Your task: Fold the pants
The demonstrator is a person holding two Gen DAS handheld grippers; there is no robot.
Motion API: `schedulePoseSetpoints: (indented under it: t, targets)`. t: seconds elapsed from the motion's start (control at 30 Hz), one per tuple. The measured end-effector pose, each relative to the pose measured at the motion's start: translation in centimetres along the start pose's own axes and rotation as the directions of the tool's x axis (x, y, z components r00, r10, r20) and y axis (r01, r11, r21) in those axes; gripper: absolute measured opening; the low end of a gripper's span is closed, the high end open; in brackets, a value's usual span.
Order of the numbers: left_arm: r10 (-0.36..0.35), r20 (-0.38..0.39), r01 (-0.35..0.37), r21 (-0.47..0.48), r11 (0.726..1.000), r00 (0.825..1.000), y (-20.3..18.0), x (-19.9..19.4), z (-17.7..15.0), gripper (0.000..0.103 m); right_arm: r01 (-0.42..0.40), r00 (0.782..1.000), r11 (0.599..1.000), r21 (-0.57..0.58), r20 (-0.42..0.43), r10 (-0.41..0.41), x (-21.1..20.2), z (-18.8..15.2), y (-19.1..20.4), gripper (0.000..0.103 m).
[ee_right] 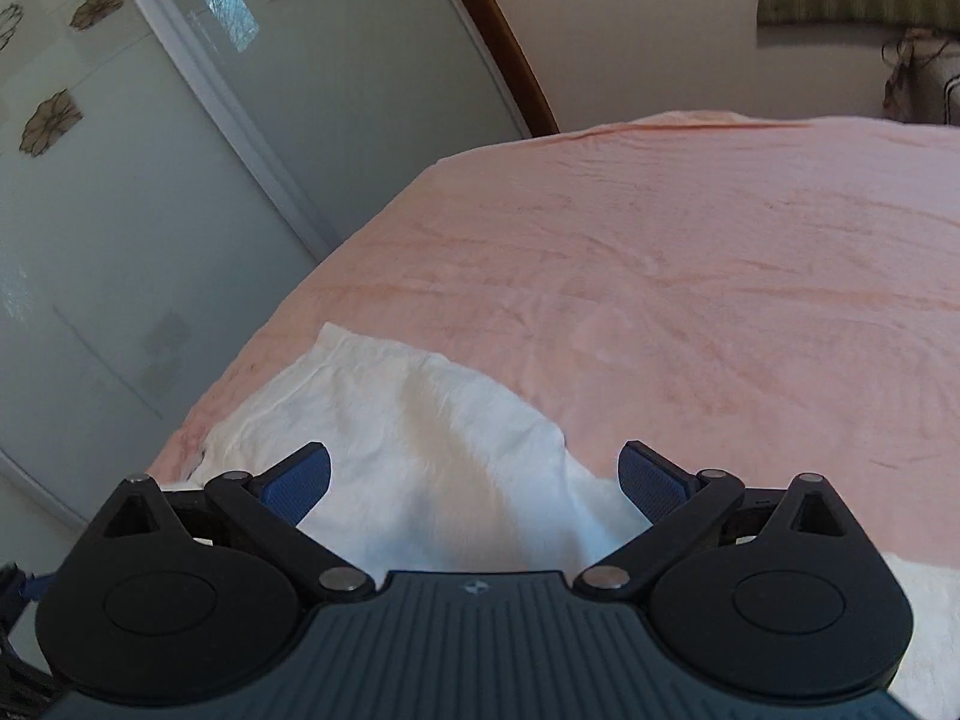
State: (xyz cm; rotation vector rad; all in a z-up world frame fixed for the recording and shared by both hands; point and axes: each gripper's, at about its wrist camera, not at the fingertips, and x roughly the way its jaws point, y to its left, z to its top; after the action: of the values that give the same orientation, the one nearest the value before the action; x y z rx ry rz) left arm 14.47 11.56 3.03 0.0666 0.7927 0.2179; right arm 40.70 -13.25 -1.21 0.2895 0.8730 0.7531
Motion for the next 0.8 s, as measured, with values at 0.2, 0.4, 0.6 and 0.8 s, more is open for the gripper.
schedulePoseSetpoints:
  t: [0.2, 0.4, 0.6, 0.8]
  targets:
    - [0.008, -0.035, -0.008, 0.000, 1.000, 0.999, 0.3, 2.2, 0.6, 0.102, -0.039, 0.992, 0.999, 0.020, -0.121, 0.041, 7.1, 2.8, -1.6, 0.088]
    - [0.030, -0.033, -0.031, -0.024, 0.999, 0.999, 0.9, 4.3, 2.3, 0.102, -0.068, 0.982, 0.978, -0.195, -0.185, 0.032, 8.4, 2.5, 1.3, 0.028]
    - [-0.059, 0.039, 0.066, -0.202, 0.977, 0.997, 3.2, 4.6, 5.7, 0.101, 0.133, 0.991, 0.801, -0.584, 0.051, -0.127, 4.4, -2.1, 9.8, 0.017]
    - [-0.308, 0.214, 0.375, -0.552, 0.745, 0.927, 8.4, 5.3, 6.4, 0.103, 0.200, 0.980, 0.373, -0.906, 0.186, -0.075, -0.5, -12.8, 18.9, 0.017]
